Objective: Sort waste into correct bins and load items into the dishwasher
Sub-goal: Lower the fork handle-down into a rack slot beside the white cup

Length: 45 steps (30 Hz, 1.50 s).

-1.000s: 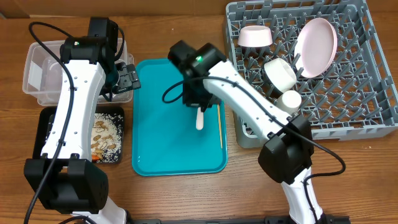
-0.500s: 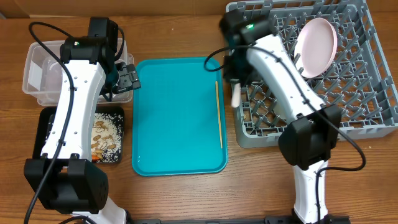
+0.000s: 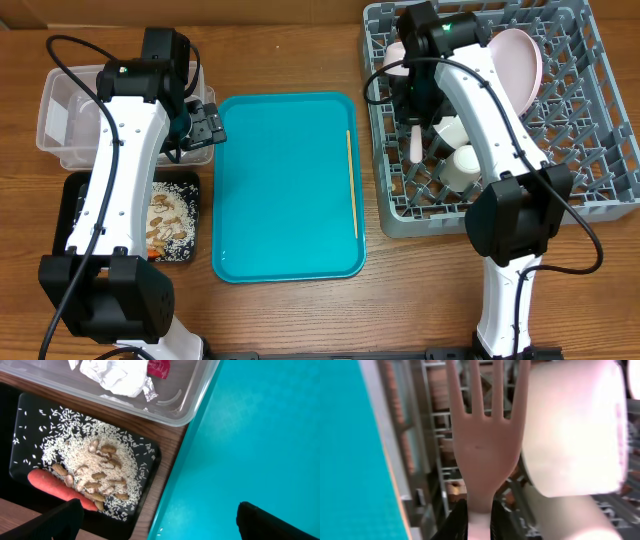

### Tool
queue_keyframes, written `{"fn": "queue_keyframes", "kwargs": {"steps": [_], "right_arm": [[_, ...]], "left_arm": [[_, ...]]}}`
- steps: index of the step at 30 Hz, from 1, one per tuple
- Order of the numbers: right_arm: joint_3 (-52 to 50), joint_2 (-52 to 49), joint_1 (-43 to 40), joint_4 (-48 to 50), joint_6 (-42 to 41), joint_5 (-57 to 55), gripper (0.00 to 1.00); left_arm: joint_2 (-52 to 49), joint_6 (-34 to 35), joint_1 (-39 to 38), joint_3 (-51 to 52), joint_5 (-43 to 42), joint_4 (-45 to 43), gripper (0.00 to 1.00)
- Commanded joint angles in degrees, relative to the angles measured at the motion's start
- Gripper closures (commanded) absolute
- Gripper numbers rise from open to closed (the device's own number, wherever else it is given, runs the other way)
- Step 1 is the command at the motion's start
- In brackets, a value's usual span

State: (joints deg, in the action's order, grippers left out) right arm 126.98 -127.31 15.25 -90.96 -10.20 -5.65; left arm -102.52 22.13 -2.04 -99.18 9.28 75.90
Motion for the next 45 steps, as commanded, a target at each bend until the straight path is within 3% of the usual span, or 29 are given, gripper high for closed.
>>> {"fn": "queue_keyframes", "kwargs": {"steps": [1,11,16,25,26,28,30,38,45], "right_arm": [[1.73,-0.61,-0.39,-0.92,1.73,-3.41,0.96],[1.66,-0.61,-0.37,-1.42,1.70,-4.00,0.96],[1.66,-0.66,-0.37,-2.71,1.70,-4.00,0.88],[1.66,-0.66,-0.37,-2.58,1.68,-3.98,0.87],[1.66,-0.66,-0.37,-2.58,1.68,-3.96,0.86],[1.66,-0.66,-0.37,-2.60,1.68,-3.96,0.74],[1.66,-0.66,-0.37,-2.62,1.68,-3.96,0.71],[1.66,-0.66,-0.37,-2.64,1.55,-3.69,0.71],[1.66,-0.66,-0.37,-3.39,1.44,-3.30,0.77]], "left_arm": [[1.79,0.59,-0.02,-1.38,0.76,0.17,0.00],[1.79,0.59,-0.02,-1.38,0.76,0.17,0.00],[1.79,0.59,-0.02,-1.38,0.76,0.17,0.00],[1.79,0.59,-0.02,-1.38,0.76,0.17,0.00],[1.79,0.59,-0.02,-1.38,0.76,0.17,0.00],[1.79,0.59,-0.02,-1.38,0.76,0.17,0.00],[1.79,0.59,-0.02,-1.38,0.76,0.17,0.00],[1.79,0.59,-0.02,-1.38,0.79,0.17,0.00],[1.79,0.59,-0.02,-1.38,0.76,0.17,0.00]]}}
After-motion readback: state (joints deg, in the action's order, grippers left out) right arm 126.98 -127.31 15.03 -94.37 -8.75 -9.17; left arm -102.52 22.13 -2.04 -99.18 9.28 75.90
